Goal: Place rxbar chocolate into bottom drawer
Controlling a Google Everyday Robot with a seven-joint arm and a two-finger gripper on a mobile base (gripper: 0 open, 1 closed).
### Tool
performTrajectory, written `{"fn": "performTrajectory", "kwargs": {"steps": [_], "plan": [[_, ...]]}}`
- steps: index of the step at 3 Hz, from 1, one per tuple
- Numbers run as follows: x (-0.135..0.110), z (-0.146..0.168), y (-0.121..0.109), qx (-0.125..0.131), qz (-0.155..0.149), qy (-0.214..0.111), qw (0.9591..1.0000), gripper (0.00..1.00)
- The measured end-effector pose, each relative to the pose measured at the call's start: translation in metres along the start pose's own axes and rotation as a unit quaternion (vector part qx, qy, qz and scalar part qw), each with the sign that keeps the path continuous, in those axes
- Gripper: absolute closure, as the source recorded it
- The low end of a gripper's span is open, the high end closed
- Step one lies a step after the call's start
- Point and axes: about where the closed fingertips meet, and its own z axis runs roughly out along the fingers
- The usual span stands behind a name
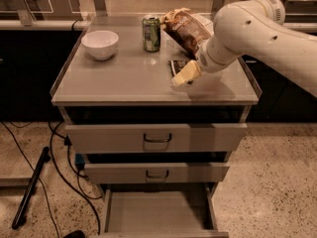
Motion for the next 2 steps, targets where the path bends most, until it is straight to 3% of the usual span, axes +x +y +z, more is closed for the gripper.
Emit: {"fn": "performTrajectory", "kwargs": {"steps": [1,2], "plan": [[0.0063,0.0161,-0.0012,-0.031,0.031,-0.006,0.999,0.0],[0.0065,0.0164,-0.001,-0.032,0.031,-0.006,0.999,0.0]]}}
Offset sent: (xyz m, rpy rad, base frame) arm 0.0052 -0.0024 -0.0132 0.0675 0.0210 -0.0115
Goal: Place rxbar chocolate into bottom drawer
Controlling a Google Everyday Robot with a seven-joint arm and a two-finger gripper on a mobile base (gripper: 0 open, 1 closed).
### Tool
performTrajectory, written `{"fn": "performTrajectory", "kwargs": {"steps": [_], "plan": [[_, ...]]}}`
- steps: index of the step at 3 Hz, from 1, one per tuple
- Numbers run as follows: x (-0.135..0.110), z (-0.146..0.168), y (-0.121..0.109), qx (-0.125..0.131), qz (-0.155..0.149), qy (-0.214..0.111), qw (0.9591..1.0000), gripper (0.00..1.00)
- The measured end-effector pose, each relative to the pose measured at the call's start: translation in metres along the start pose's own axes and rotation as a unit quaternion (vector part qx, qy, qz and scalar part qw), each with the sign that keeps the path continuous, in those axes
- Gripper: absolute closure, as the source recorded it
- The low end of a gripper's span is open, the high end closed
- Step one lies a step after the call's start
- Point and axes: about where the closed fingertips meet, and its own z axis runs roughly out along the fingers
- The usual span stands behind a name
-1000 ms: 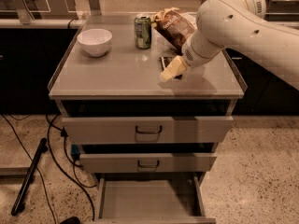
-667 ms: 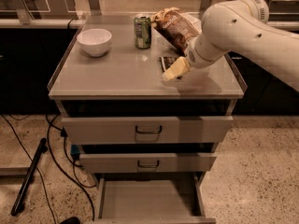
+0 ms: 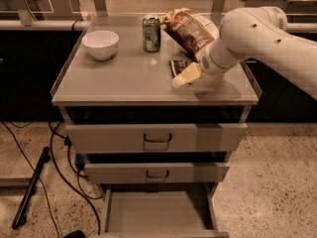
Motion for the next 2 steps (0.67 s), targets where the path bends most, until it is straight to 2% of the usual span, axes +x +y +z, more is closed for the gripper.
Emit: {"fn": "performTrajectory", "kwargs": {"steps": [1,2], "plan": [[0.0027,0.0064,-0.003,-0.021,-0.009,-0.011,0.9997,0.0],[0.0051,0.0144,-0.0064,-0.06,-0.028,-0.031,0.9973,0.0]]}}
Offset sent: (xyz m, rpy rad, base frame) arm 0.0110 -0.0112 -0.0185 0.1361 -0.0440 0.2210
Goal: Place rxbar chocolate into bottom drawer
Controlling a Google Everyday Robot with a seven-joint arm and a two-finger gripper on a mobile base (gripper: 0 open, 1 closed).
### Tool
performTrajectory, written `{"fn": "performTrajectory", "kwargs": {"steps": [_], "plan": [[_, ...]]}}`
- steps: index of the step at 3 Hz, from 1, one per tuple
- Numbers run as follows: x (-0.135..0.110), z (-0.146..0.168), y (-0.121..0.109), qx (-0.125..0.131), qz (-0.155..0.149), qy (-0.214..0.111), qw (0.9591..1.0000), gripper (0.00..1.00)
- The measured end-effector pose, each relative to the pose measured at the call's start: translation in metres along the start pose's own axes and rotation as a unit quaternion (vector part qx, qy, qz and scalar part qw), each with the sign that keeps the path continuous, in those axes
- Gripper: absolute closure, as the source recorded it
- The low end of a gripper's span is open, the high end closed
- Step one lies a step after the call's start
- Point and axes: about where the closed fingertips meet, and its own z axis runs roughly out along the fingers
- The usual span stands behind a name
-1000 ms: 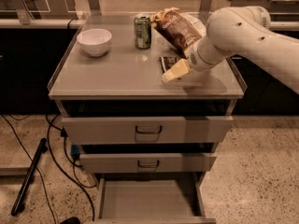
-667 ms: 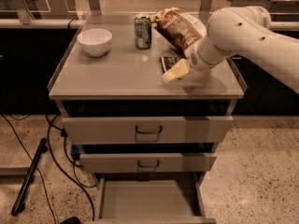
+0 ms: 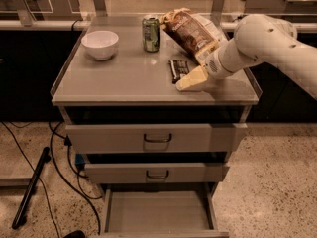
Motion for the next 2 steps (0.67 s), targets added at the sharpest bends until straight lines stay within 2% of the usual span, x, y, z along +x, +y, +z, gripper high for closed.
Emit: {"fn": "performTrajectory", "kwargs": {"steps": [1,2], "plan": [[0.002,0.0045,-0.0007,-0.056,-0.024,-0.016,0.998,0.0],[0.0006,0.0039,-0.0006,-0.06,-0.031,-0.019,0.9975,0.0]]}}
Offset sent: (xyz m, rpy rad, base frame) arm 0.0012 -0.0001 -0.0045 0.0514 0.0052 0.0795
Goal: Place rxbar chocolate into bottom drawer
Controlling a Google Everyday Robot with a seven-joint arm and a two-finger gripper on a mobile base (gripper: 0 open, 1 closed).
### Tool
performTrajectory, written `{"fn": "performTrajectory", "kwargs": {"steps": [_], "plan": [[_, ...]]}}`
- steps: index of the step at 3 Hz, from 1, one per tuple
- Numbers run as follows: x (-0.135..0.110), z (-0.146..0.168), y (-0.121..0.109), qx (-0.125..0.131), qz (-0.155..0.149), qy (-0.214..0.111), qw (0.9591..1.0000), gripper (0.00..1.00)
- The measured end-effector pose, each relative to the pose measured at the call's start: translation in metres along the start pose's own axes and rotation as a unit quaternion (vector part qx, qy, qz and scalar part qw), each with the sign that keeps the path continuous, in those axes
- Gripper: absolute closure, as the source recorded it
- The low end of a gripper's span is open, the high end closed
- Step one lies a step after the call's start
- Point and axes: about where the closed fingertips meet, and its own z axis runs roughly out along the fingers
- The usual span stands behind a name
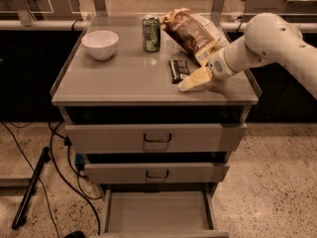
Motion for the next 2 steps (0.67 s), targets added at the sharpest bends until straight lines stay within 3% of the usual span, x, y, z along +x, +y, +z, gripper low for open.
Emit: {"fn": "performTrajectory", "kwargs": {"steps": [2], "plan": [[-0.0021,0.0026,0.0114,0.004,-0.037,-0.043,0.9984,0.0]]}}
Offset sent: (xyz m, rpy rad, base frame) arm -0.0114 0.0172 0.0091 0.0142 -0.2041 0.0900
